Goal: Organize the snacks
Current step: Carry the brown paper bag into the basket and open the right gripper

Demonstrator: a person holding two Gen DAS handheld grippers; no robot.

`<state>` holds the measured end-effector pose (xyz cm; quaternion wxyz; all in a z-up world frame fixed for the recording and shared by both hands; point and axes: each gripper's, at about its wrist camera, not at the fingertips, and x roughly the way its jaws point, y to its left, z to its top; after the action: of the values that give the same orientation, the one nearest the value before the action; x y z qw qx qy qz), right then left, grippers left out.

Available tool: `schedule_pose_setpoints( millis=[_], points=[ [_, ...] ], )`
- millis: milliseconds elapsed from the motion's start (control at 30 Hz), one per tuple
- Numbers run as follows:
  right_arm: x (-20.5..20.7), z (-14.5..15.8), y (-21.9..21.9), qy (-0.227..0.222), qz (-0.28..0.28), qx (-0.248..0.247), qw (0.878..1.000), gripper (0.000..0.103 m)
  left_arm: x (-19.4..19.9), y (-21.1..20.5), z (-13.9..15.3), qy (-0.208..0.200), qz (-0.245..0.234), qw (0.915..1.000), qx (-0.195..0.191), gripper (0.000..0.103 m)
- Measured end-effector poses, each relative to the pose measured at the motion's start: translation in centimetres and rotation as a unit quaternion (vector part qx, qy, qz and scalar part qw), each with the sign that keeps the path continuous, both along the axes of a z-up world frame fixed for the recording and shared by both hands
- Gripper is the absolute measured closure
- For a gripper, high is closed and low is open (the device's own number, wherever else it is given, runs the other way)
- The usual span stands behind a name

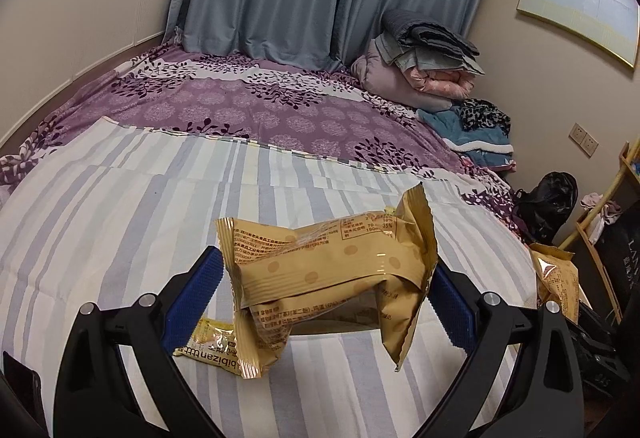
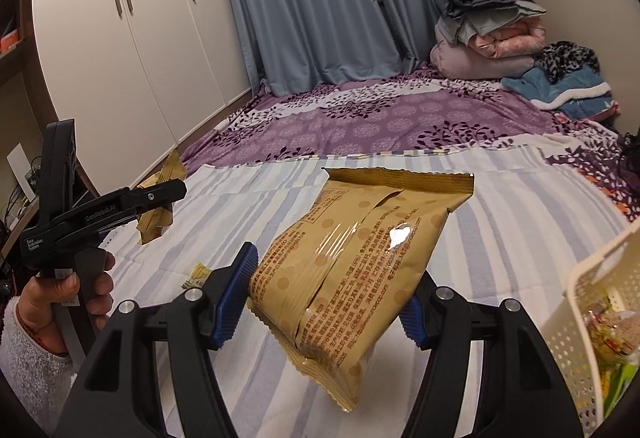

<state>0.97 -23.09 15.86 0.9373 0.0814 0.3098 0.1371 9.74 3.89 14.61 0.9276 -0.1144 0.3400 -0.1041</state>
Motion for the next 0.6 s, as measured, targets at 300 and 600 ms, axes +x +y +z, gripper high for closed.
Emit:
schedule_pose_setpoints(
  millis=[300,600],
  points=[
    [-4.5,1.6,-6.5,-0.023,-0.054,0.002,0.998,0.039,-1.0,-4.0,2.3,-0.015,-0.029,0.9993,0.015,0.005],
    [-10.1,2.6,-15.1,-0.042,-0.148,-0.004,0.988,0.039,-2.1,-8.6,4.4,-0.032,-0.064,0.997,0.03,0.005]
  ],
)
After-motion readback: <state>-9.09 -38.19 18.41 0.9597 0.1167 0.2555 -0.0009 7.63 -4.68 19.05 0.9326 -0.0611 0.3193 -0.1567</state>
